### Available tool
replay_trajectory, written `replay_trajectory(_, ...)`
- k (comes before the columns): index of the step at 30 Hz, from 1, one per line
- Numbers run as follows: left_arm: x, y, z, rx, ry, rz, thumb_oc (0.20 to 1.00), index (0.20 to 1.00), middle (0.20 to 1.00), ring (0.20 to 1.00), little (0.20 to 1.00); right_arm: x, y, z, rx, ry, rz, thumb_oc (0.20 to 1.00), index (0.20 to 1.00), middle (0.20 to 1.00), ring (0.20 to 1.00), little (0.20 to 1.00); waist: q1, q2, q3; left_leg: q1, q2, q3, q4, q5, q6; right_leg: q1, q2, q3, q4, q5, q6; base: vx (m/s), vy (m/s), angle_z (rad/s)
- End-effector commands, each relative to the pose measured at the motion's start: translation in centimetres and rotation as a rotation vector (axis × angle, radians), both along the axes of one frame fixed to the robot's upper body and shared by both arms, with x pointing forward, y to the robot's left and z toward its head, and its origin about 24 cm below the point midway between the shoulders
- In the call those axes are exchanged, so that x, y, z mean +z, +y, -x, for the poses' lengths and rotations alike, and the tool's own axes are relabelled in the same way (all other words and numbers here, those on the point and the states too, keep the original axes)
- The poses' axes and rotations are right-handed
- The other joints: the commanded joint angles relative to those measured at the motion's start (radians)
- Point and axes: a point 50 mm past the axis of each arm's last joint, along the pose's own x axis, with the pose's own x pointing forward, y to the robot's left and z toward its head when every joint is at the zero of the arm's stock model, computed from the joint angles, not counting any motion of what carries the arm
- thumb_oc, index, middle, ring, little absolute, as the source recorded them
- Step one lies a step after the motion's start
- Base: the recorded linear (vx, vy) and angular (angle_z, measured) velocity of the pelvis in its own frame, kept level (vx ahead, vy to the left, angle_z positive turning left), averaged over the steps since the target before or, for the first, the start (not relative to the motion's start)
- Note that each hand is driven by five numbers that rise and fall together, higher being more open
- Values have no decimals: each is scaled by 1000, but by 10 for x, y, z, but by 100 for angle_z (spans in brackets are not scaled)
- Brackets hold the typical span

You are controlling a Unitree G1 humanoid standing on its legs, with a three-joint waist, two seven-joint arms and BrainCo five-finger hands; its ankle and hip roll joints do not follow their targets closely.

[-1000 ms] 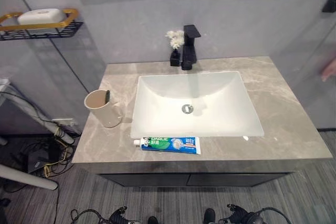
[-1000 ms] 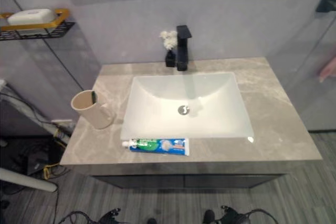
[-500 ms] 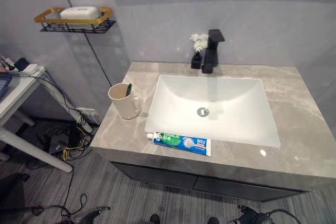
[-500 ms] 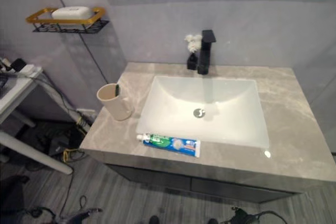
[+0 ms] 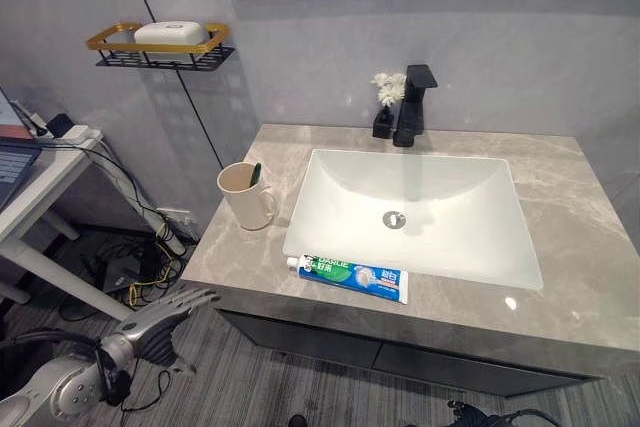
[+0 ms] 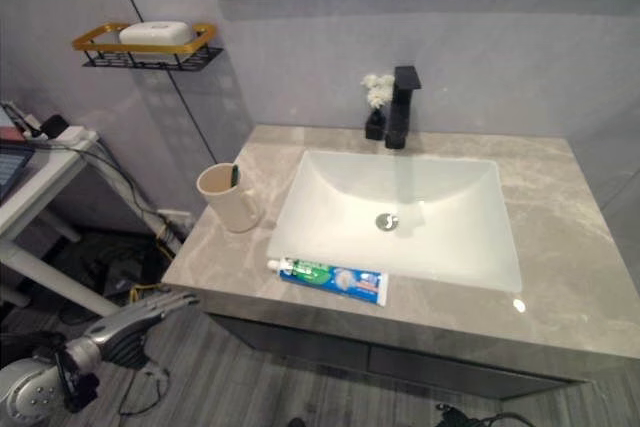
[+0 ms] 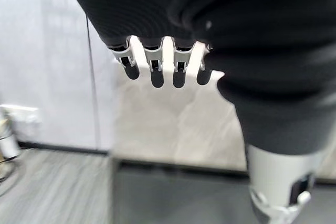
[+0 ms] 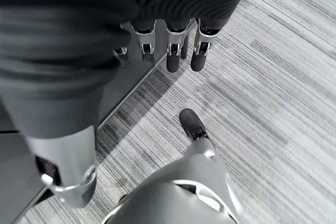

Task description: Put brush and paste in cup on sink, flatten towel.

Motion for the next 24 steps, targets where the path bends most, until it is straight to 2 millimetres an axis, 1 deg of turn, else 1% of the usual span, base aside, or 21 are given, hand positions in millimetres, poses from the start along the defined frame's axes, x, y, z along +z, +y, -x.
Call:
replay_trajectory(1,31,-5,-23,47,-195,149,1000,1000,1000,1000,1000,2,-1,-13,-70,-2,-11,1000,1000,1000,1000,1000,-13,-48,9,-22,6,31,2,13,-11,19,-48,64,7,-8,37,14,12,-20)
replay_trajectory(3,31,-7,-26,51,-204,170,1000,1000,1000,1000,1000,2,-2,-12,-77,2,-7,1000,1000,1000,1000,1000,-16,-46,8,-20,7,36,2,11,-11,16,-47,69,7,-6,37,0,14,-17)
replay_trajectory(4,30,-14,-32,49,-214,215,1000,1000,1000,1000,1000,2,-5,-7,-85,22,3,1000,1000,1000,1000,1000,-35,-42,2,-16,8,58,2,6,-12,4,-48,91,7,3,40,-7,20,-19)
replay_trajectory(5,29,-15,-33,47,-214,217,1000,1000,1000,1000,1000,2,-6,-7,-87,21,5,1000,1000,1000,1000,1000,-30,-41,1,-16,8,62,2,6,-11,1,-48,95,7,4,40,-6,32,-27)
replay_trajectory(6,29,-17,-36,41,-216,217,1000,1000,1000,1000,1000,2,-6,-6,-85,29,10,1000,1000,1000,1000,1000,-37,-39,-2,-16,6,71,2,4,-12,-4,-49,102,7,7,43,-6,25,-39)
replay_trajectory(9,32,-16,-41,51,-247,219,1000,1000,1000,1000,1000,2,-8,-2,-106,32,14,1000,1000,1000,1000,1000,-50,-36,-9,-21,4,86,2,1,-12,-19,-55,117,7,15,47,-5,31,-32)
replay_trajectory(12,34,-17,-48,71,-287,248,1000,1000,1000,1000,1000,1,-11,6,-164,42,14,1000,1000,1000,1000,1000,-73,-32,-10,-24,-3,98,2,-4,-11,-36,-64,132,7,26,54,-9,43,-18)
replay_trajectory(13,33,-17,-50,86,-300,258,1000,1000,1000,1000,1000,0,-12,8,-181,47,10,1000,1000,1000,1000,1000,-86,-31,-10,-20,-2,117,2,-7,-9,-48,-65,153,7,30,54,39,47,-30)
replay_trajectory(14,39,-18,-54,75,-339,249,1000,1000,1000,1000,1000,-1,-8,10,-217,41,-8,1000,1000,1000,1000,1000,-96,-37,-9,-5,0,142,2,-15,-6,-55,-61,178,7,33,54,70,31,-64)
replay_trajectory(16,41,-17,-56,87,-364,242,1000,1000,1000,1000,1000,-4,0,14,-258,40,-43,1000,1000,1000,1000,1000,-112,-48,-5,15,2,168,2,-24,-4,-58,-57,204,7,35,54,73,10,-62)
replay_trajectory(18,38,-20,-56,87,-355,262,1000,1000,1000,1000,1000,-5,1,15,-274,42,-51,1000,1000,1000,1000,1000,-114,-52,-3,16,3,174,2,-25,-4,-64,-55,214,7,35,54,22,9,-42)
replay_trajectory(19,37,-26,-55,53,-337,257,1000,1000,1000,1000,1000,-5,2,16,-277,43,-53,1000,1000,1000,1000,1000,-121,-56,-2,17,4,179,2,-28,-3,-68,-54,221,7,36,54,32,14,-16)
replay_trajectory(20,33,-27,-55,51,-316,256,1000,1000,1000,1000,1000,-5,3,16,-273,42,-56,1000,1000,1000,1000,1000,-123,-59,-2,20,3,185,2,-30,-2,-71,-52,229,7,37,54,50,17,-2)
replay_trajectory(21,29,-27,-54,64,-302,270,1000,1000,1000,1000,1000,-6,5,14,-267,37,-61,1000,1000,1000,1000,1000,-127,-62,-1,23,3,190,2,-32,-1,-72,-51,236,7,38,54,42,5,2)
replay_trajectory(24,24,-38,-57,67,-298,339,1000,1000,1000,1000,1000,-6,9,12,-269,22,-72,1000,1000,1000,1000,1000,-136,-70,3,19,4,194,2,-30,0,-80,-52,241,7,41,55,23,0,-6)
